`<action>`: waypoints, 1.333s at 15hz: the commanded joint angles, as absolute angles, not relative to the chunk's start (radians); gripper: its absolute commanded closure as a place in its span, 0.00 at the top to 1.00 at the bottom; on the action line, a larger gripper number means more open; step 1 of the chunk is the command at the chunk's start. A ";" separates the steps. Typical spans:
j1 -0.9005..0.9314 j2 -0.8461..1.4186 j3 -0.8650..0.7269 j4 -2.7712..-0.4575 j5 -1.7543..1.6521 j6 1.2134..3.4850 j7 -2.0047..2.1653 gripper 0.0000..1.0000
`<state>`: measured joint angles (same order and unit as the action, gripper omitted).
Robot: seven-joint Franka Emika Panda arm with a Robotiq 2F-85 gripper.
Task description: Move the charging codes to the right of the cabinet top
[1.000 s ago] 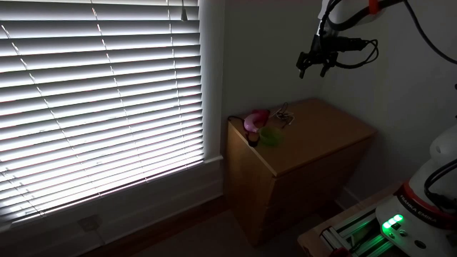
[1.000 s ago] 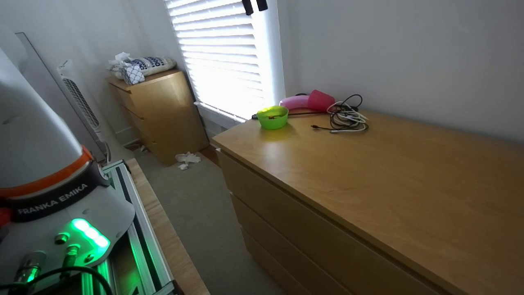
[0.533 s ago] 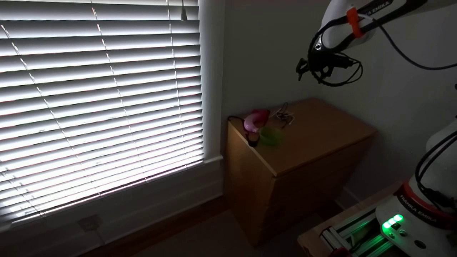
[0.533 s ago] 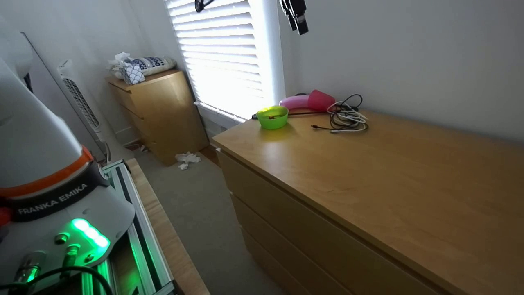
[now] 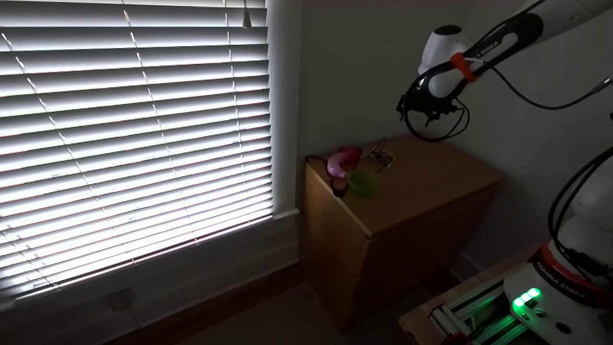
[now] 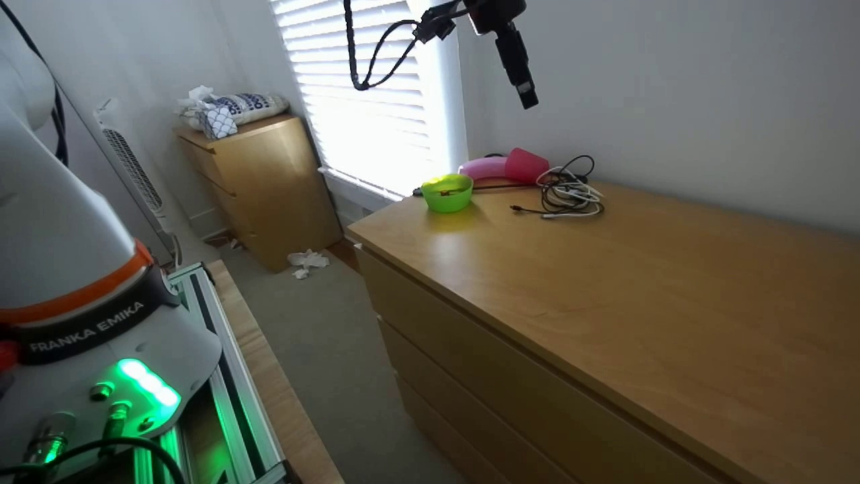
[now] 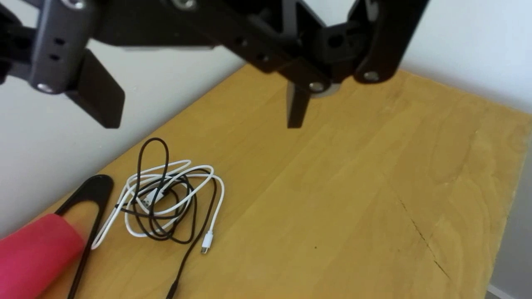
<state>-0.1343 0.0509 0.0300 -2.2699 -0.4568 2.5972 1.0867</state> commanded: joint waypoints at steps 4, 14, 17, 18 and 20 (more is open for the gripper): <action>-0.090 0.039 -0.010 -2.267 -0.450 2.596 1.079 1.00; -0.048 0.275 -0.021 -2.182 -0.180 2.656 1.023 1.00; -0.027 0.379 -0.035 -2.118 -0.106 2.726 0.993 1.00; -0.023 0.409 -0.037 -2.092 -0.079 2.741 0.980 0.99; -0.018 0.468 -0.037 -2.040 -0.027 2.775 0.945 0.83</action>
